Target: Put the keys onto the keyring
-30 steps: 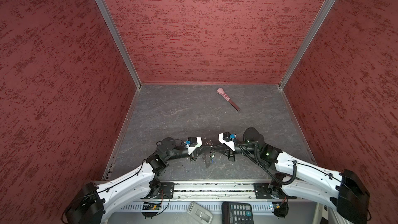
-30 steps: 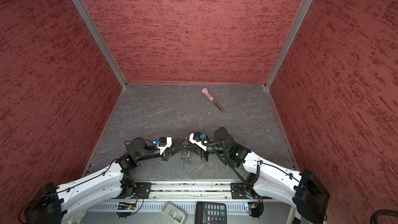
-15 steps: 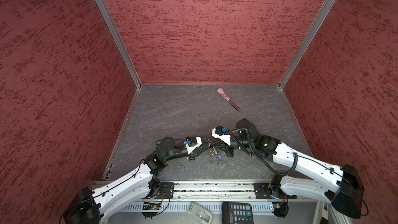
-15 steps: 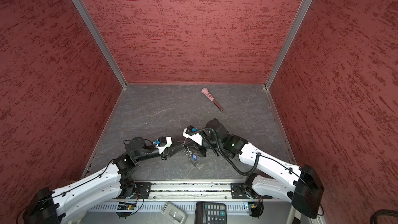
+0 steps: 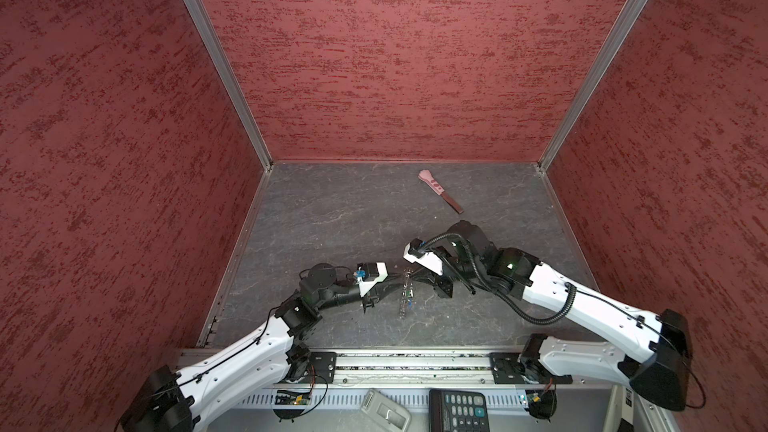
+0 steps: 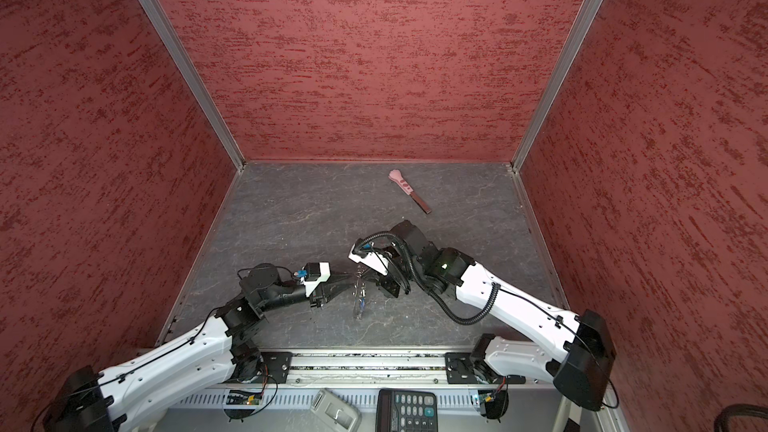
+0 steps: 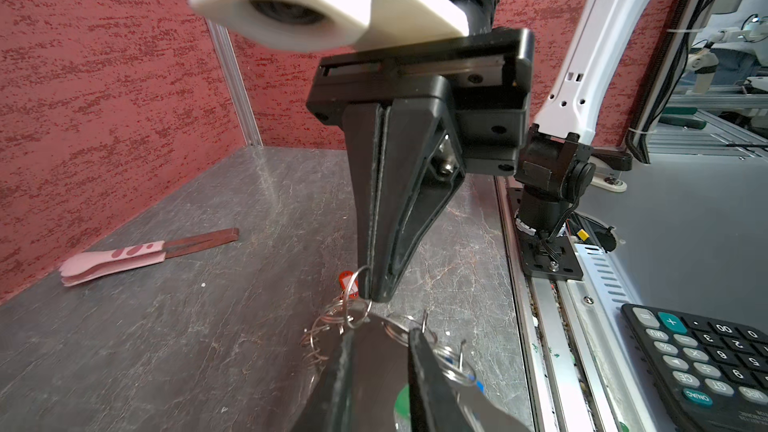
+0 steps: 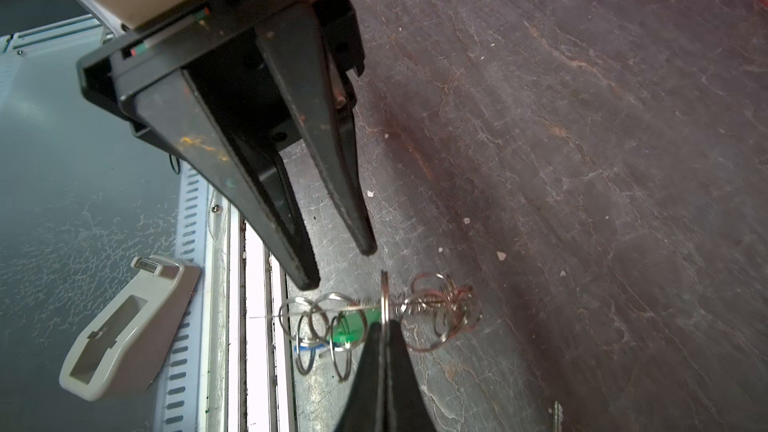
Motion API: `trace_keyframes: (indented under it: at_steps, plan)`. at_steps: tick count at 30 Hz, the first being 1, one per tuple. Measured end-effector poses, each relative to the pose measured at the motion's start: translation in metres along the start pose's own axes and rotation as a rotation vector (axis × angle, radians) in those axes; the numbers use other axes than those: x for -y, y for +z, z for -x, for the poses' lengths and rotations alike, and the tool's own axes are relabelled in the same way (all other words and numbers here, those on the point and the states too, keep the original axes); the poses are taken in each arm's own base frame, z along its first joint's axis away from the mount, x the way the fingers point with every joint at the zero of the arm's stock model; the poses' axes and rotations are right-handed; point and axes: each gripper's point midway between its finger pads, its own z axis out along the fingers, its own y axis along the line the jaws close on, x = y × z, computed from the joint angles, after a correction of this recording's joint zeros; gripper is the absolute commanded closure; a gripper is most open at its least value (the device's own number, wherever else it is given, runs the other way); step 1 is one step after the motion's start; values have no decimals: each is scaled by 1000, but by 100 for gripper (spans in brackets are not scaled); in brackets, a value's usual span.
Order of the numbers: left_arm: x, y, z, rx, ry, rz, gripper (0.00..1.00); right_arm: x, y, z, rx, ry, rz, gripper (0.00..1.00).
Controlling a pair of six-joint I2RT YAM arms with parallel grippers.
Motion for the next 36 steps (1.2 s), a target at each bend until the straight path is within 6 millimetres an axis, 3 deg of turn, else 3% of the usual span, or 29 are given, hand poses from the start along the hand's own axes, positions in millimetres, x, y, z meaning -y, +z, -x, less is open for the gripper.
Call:
trace_keyframes:
  at_steps: [21,36]
  plan:
    - [-1,2,-3,-1,-39,-28,72,-20,6,-1,-33,-54,89,100]
    - [13,5,-12,-22,-85,-138,94,-20,3,1,-25,-79,78,100]
